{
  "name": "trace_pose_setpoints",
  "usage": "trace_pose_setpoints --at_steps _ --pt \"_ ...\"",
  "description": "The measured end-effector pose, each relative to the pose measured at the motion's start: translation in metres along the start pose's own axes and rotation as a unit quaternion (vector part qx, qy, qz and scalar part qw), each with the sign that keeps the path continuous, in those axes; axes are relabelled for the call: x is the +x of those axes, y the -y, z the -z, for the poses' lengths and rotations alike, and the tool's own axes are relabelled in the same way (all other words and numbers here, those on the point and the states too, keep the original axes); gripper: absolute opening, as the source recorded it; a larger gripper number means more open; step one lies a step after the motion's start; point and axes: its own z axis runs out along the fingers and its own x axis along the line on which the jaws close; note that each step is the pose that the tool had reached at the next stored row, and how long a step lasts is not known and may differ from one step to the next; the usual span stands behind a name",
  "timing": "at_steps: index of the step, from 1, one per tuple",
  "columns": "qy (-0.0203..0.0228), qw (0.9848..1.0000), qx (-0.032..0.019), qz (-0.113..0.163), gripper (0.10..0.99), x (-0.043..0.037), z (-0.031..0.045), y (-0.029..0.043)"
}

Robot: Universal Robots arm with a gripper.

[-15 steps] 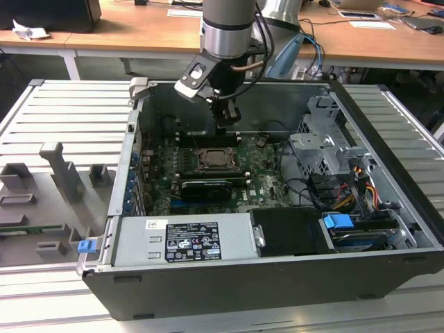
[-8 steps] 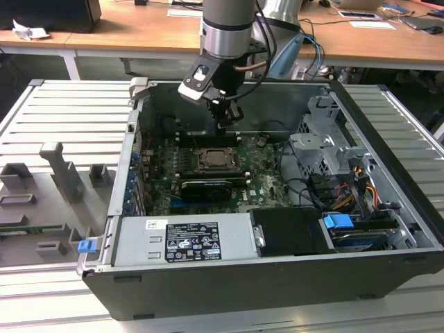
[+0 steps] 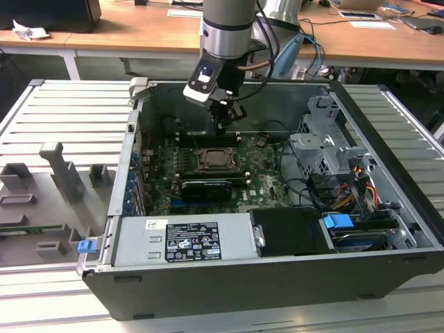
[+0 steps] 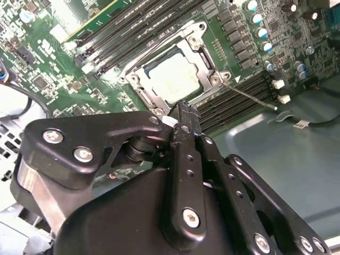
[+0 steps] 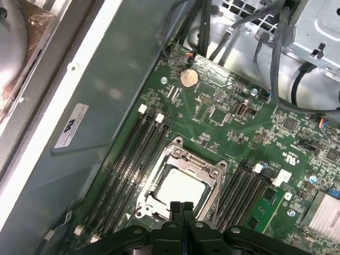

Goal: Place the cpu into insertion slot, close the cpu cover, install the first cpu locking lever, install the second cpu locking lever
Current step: 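Install the first cpu locking lever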

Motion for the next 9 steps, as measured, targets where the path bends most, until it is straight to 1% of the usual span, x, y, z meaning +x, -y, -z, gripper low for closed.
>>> trace_pose_setpoints --at_steps 2,3,5,7,9 --pt "-0.0002 0.9999 0.0003 0.012 0.106 0.0000 0.0000 0.0000" --pt "-0.0004 0.9998 0.0005 0.022 0.106 0.0000 0.0000 0.0000" --pt "-0.0009 0.9987 0.0012 0.052 0.106 0.0000 0.0000 0.0000" --pt "-0.0012 0.9980 0.0015 0.064 0.106 0.0000 0.0000 0.0000" --pt "-0.0014 0.9969 0.0019 0.078 0.106 0.0000 0.0000 0.0000"
